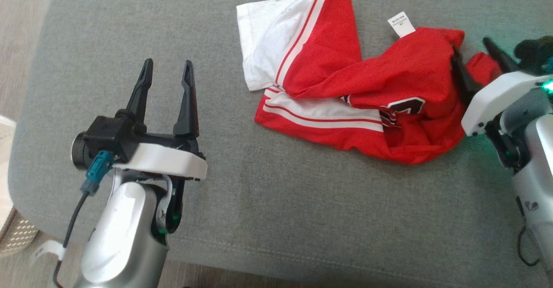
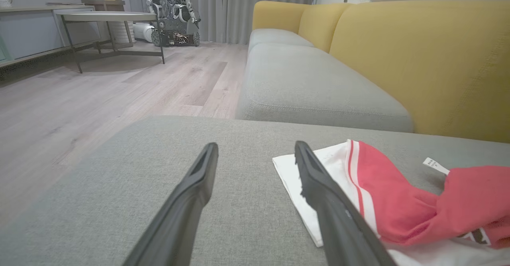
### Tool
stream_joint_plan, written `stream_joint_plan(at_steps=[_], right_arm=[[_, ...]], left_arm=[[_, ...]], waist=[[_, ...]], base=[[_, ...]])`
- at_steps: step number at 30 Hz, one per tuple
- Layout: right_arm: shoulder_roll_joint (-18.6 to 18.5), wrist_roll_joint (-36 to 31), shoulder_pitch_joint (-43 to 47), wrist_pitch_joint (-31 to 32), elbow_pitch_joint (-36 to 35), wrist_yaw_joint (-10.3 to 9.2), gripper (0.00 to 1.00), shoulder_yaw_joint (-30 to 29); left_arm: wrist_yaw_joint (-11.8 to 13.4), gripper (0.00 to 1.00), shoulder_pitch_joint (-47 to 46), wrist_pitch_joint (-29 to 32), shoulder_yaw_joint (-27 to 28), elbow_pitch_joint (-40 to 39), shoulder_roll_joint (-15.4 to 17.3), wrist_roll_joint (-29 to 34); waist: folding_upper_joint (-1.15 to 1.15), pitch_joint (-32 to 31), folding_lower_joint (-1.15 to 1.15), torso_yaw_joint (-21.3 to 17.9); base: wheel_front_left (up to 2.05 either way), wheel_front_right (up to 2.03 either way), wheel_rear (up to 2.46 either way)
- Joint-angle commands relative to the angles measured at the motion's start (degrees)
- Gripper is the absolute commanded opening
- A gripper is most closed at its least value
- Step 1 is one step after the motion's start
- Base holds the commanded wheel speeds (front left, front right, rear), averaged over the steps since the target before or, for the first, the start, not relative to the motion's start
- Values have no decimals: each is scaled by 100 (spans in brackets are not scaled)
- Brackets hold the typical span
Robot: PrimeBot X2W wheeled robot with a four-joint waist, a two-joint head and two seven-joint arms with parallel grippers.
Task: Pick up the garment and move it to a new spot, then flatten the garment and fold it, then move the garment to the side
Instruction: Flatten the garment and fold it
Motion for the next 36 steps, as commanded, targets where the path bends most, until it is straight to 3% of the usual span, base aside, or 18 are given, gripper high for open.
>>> stream_joint_plan(at_steps=[1, 8, 9, 11, 18, 23, 26, 32, 36], right_arm=[[-122, 73, -123, 66, -123, -4, 100, 137], [-429, 641, -397, 463, 101, -4, 100, 1007], [-468, 726, -436, 491, 120, -4, 50, 1121], [-555, 846, -520, 468, 151, -4, 0, 1294], [-702, 908, -662, -198, 96, -4, 0, 1334], [-725, 591, -585, -788, -344, -4, 0, 917], [-661, 283, -267, -1013, -955, -4, 0, 320], [-278, -73, 752, -928, -1882, -4, 0, -609], [270, -478, 1832, -766, -2506, -4, 0, -1021]], left_arm=[[-16, 100, -222, -68, 229, -162, 52, 76], [-124, 100, -217, -68, 358, -151, -55, 170], [-140, 100, -219, -68, 371, -150, -69, 184], [-169, 100, -230, -68, 400, -149, -97, 208], [-214, 100, -186, -68, 537, -148, -174, 293], [-245, 100, -96, -69, 643, -165, -184, 372], [-276, 100, -64, -69, 694, -177, -175, 433], [-314, 100, -55, -69, 743, -174, -165, 482], [-326, 100, -45, -69, 761, -173, -165, 511]], waist=[[0, 35, 0, 46], [0, 99, 0, 64], [0, 105, 0, 67], [0, 118, 0, 73], [0, 76, 0, -19], [0, -1, 0, -262], [0, -49, 0, -449], [0, -63, 0, -602], [0, -45, 0, -701]], base=[[0, 0, 0], [0, 0, 0], [0, 0, 0], [0, 0, 0], [0, 0, 0], [0, 0, 0], [0, 0, 0], [0, 0, 0], [0, 0, 0]])
